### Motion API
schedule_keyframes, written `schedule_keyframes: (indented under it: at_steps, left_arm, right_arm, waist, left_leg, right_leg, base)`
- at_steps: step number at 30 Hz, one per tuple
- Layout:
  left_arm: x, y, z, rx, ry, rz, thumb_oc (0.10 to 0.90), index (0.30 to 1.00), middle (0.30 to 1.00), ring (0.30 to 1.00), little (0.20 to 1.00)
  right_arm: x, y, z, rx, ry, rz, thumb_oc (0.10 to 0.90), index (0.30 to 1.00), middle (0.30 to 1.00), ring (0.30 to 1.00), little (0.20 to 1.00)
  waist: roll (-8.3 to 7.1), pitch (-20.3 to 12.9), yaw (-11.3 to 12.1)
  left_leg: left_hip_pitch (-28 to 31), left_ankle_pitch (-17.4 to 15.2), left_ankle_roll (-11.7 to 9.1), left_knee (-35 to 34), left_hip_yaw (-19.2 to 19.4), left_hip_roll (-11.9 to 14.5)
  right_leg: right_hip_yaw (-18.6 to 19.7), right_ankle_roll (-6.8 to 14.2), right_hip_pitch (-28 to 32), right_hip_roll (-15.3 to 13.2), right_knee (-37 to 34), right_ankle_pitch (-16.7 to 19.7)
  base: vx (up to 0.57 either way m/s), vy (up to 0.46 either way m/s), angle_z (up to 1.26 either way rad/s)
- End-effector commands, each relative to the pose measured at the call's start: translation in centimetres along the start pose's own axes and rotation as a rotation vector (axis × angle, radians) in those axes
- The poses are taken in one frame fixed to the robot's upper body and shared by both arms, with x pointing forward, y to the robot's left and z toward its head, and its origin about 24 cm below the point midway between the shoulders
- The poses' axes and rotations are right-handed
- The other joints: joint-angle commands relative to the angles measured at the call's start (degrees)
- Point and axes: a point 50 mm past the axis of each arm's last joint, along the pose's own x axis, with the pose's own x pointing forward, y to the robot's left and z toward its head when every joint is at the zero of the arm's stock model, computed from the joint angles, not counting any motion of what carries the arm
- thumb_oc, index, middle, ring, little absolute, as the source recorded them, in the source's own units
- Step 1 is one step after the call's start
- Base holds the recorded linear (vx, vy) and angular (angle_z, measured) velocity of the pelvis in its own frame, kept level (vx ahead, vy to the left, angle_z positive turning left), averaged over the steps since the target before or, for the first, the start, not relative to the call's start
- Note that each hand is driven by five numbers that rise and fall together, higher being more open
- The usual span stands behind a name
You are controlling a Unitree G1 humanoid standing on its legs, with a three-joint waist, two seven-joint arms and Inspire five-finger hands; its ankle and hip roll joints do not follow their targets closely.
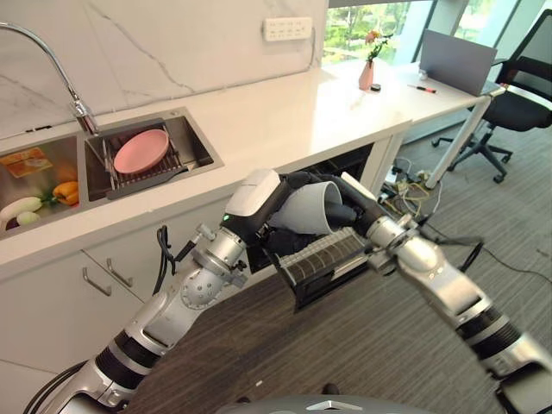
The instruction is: Place the dishes in the dishwasher.
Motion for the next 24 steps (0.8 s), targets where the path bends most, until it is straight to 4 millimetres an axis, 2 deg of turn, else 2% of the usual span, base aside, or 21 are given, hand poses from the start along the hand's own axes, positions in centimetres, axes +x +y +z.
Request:
schedule_keyframes:
  at_steps: [1, 5, 13, 15, 17, 22, 24]
  left_arm:
    - [2.8, 3.8, 5.2, 0.012, -0.324, 0.273, 0.8, 0.9, 0.9, 0.9, 0.9]
    - [2.3, 4.1, 4.1, 0.016, -0.252, 0.337, 0.8, 0.9, 0.9, 0.9, 0.9]
    - [0.5, 4.6, 2.0, 0.021, -0.11, 0.462, 0.8, 0.9, 0.9, 0.9, 0.9]
    - [0.2, 4.7, 1.9, 0.015, -0.099, 0.475, 0.8, 0.9, 0.9, 0.9, 0.9]
    - [-0.7, 4.9, 1.0, -0.021, -0.036, 0.533, 0.8, 0.9, 0.9, 0.9, 0.9]
    - [-0.7, 4.9, 1.0, -0.021, -0.036, 0.533, 0.8, 0.9, 0.9, 0.9, 0.9]
    - [-2.9, 4.8, -1.3, -0.117, 0.136, 0.626, 0.8, 0.9, 0.9, 0.9, 0.9]
  right_arm:
    - [1.1, -1.6, 4.2, 0.061, -0.25, -0.154, 0.4, 0.3, 0.3, 0.3, 0.3]
    - [0.2, -0.9, 1.8, 0.201, -0.191, -0.271, 0.4, 0.3, 0.3, 0.3, 0.3]
    - [-1.5, 0.6, -1.1, 0.551, -0.135, -0.413, 0.4, 0.3, 0.3, 0.3, 0.3]
    - [-1.5, 0.8, -1.3, 0.572, -0.131, -0.413, 0.4, 0.3, 0.3, 0.3, 0.3]
    - [-2.0, 0.7, -1.9, 0.678, -0.13, -0.468, 0.4, 0.3, 0.3, 0.3, 0.3]
    - [-2.0, 0.7, -1.9, 0.678, -0.13, -0.468, 0.4, 0.3, 0.3, 0.3, 0.3]
    - [-3.1, -0.1, -2.7, 0.922, -0.201, -0.608, 0.4, 0.3, 0.3, 0.3, 0.3]
  waist:
    - [-0.31, -2.4, 0.2]
    - [-0.15, -2.3, 0.3]
    - [0.05, -2.2, 0.4]
    - [0.03, -2.3, 0.4]
    - [0.01, -2.3, 0.5]
    - [0.01, -2.3, 0.5]
    - [0.06, -2.2, 1.1]
  left_leg:
    - [0.4, -4.2, -0.7, 0.6, 0.6, -2.0]
    - [0.4, -4.2, -0.6, 0.6, 0.3, -2.1]
    - [0.3, -4.2, -0.6, 0.6, -0.1, -2.2]
    - [0.4, -4.2, -0.6, 0.6, -0.1, -2.2]
    - [0.4, -4.2, -0.7, 0.6, -0.1, -2.2]
    - [0.4, -4.2, -0.7, 0.6, -0.1, -2.2]
    - [0.4, -4.2, -0.7, 0.6, -0.3, -2.3]
  right_leg:
    - [-1.7, 3.7, 3.1, -2.2, 1.2, -6.5]
    - [-1.8, 3.6, 3.2, -2.3, 1.2, -6.7]
    - [-2.3, 3.4, 3.3, -2.4, 1.2, -6.7]
    - [-2.3, 3.4, 3.4, -2.4, 1.2, -6.8]
    - [-2.5, 3.3, 3.5, -2.4, 1.1, -6.8]
    - [-2.5, 3.3, 3.5, -2.4, 1.1, -6.8]
    - [-2.9, 3.2, 3.6, -2.5, 1.1, -6.7]
  base:
    - [0.0, 0.0, 0.0]
    - [0.0, 0.0, 0.0]
    - [0.0, -0.002, 0.01]
    - [0.0, 0.0, 0.06]
    - [0.0, 0.0, 0.0]
    - [0.0, 0.0, 0.01]
    - [0.02, -0.004, -0.01]
